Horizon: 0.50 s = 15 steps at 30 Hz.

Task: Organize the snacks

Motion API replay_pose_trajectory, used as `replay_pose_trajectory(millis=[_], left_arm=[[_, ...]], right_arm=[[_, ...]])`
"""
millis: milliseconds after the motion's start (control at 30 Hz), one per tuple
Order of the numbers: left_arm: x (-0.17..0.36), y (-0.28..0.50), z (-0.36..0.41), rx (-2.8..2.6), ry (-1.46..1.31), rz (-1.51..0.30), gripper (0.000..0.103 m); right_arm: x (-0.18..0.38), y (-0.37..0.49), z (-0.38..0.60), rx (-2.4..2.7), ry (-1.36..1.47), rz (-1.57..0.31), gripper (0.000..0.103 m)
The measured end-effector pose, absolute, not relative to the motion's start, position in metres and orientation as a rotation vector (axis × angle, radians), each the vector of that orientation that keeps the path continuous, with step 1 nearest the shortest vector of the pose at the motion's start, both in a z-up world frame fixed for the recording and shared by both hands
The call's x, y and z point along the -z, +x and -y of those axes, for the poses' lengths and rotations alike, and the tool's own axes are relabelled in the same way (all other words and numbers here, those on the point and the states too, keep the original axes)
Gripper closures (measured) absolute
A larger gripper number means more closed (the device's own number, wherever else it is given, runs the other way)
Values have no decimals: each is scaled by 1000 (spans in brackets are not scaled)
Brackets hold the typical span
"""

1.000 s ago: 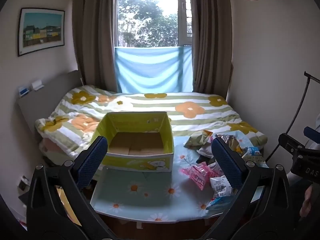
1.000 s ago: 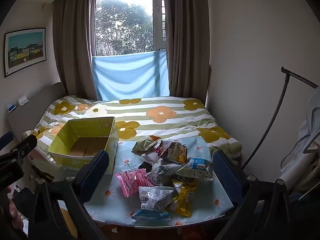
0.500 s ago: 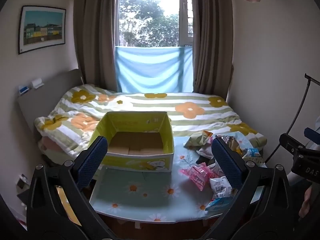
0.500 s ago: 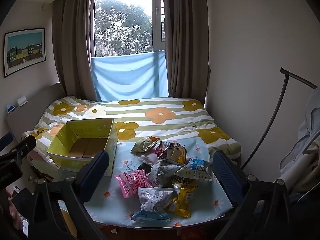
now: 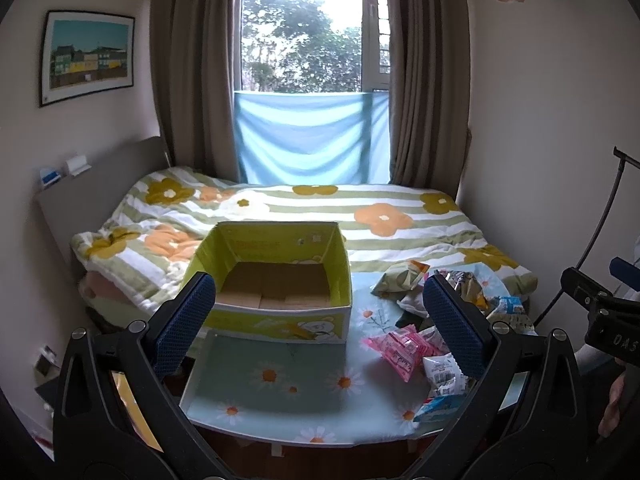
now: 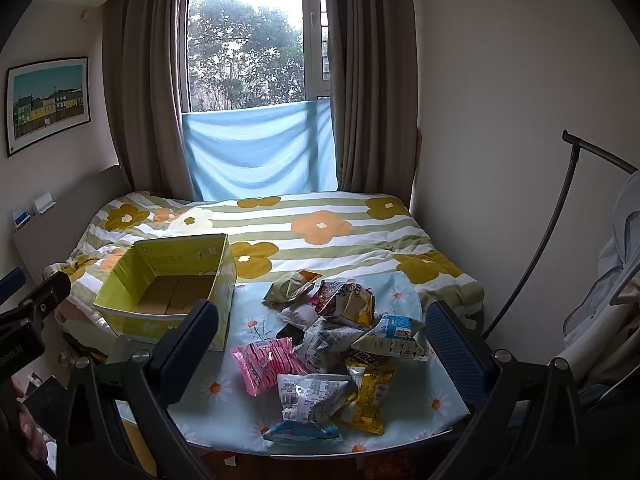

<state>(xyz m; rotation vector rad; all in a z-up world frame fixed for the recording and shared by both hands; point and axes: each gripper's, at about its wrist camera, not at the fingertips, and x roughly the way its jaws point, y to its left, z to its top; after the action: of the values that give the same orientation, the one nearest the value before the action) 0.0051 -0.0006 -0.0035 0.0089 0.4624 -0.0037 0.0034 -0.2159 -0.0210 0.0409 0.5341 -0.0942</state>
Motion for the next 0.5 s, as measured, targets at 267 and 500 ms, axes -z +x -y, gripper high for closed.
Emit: replay_pose_trajectory(millis=[267,500], left_arm=[[4,8,-4,-18,8,-466,0],[4,8,-7,-15,4,-464,0]], right_arm=[[23,6,213,91,44,-540,0],[24,7,211,89,47,-543,0]])
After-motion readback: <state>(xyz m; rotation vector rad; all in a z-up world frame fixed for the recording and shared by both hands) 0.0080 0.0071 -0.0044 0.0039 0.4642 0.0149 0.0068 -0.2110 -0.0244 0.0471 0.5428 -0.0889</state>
